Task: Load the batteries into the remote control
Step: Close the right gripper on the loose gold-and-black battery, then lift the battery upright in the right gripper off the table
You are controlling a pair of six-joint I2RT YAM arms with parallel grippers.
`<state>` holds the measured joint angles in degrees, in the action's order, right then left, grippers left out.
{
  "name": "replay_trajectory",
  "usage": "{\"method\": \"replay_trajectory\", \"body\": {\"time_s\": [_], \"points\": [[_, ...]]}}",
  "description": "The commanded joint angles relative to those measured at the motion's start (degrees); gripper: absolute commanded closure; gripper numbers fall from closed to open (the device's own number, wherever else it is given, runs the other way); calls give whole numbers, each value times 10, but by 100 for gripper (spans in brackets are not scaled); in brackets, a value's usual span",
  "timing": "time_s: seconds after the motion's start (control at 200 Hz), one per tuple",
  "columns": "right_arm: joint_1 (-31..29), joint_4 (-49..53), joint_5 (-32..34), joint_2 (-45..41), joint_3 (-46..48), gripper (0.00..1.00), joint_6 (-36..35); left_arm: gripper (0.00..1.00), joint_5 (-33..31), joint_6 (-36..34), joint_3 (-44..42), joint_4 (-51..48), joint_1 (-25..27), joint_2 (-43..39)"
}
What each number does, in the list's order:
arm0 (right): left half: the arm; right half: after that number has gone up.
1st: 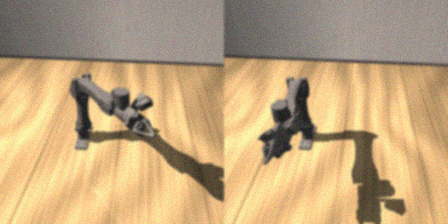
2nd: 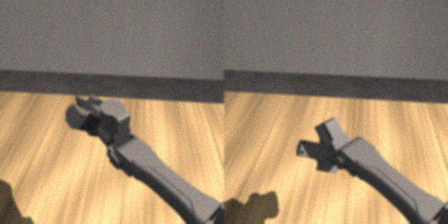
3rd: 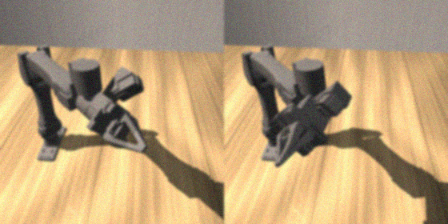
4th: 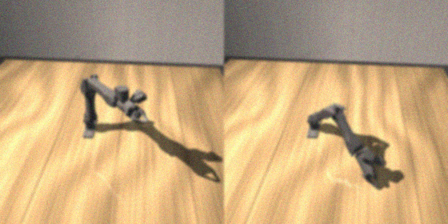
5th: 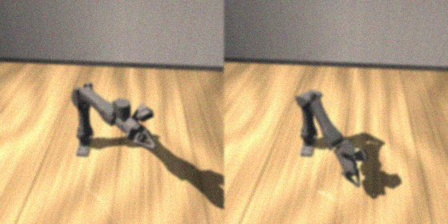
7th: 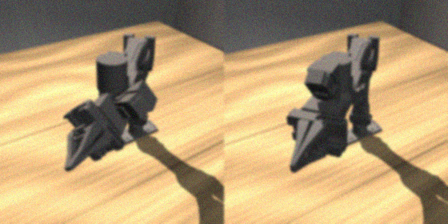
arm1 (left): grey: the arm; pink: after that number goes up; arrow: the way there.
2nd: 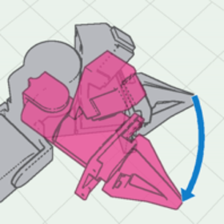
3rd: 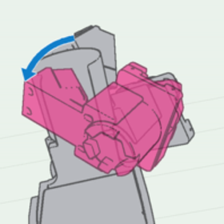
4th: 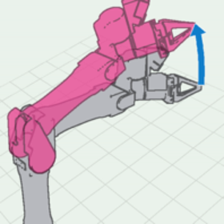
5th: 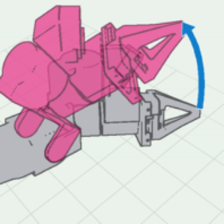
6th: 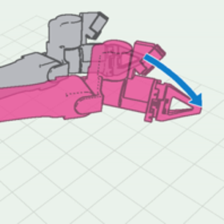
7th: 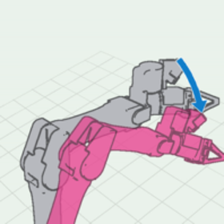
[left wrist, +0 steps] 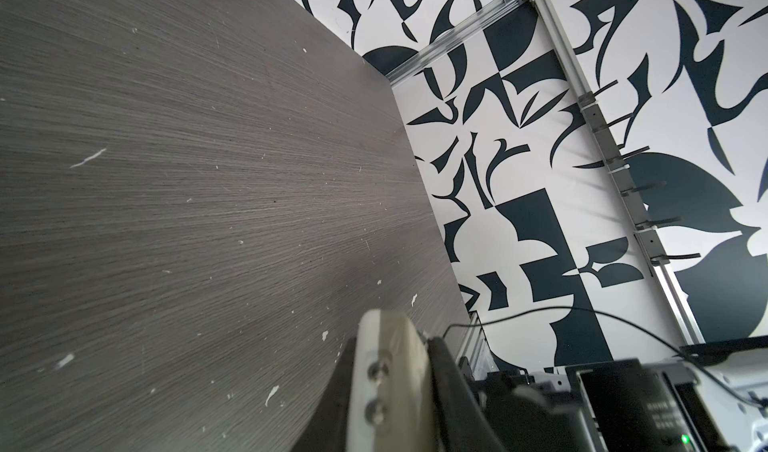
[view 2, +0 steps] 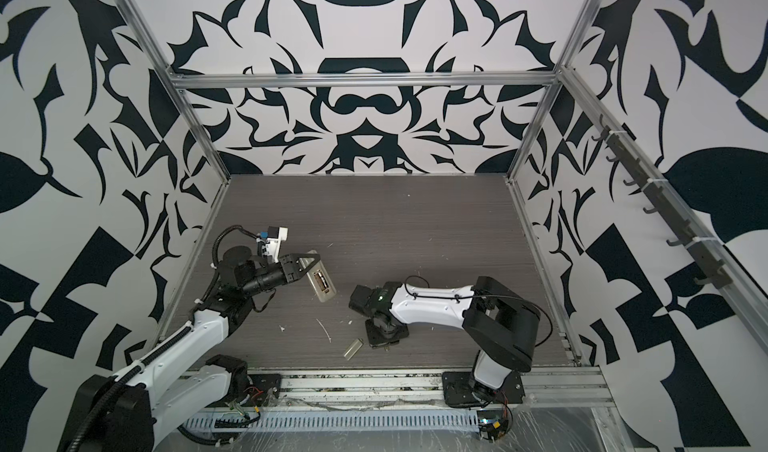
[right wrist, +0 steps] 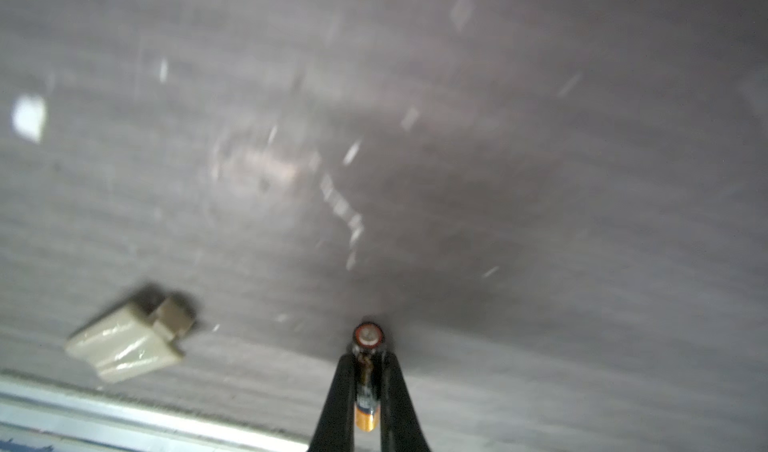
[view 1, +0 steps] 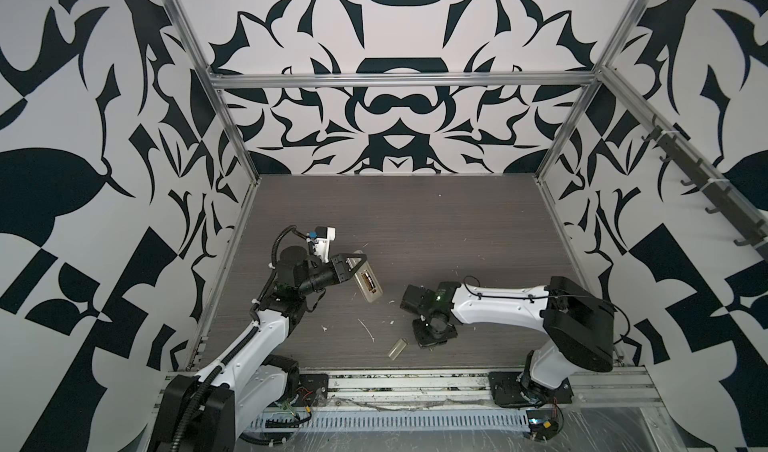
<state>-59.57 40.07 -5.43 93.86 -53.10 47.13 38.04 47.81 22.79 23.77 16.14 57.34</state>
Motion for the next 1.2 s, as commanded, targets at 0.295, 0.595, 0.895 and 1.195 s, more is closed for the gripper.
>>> {"method": "replay_trajectory", "body": {"time_s": [0.295,0.595,0.895,1.195], "points": [[63,45,78,68,-128,100,-198,100,-21,-47,6,-20,1,7],[63,27,59,96,-141,98,-212,100,-16,-45,2,-12,1,15],[62,33,62,96,-138,73,-193,100,-16,-44,1,-11,2,15],[59,24,62,67,-112,58,-160,100,-15,-44,2,-8,2,22]]}}
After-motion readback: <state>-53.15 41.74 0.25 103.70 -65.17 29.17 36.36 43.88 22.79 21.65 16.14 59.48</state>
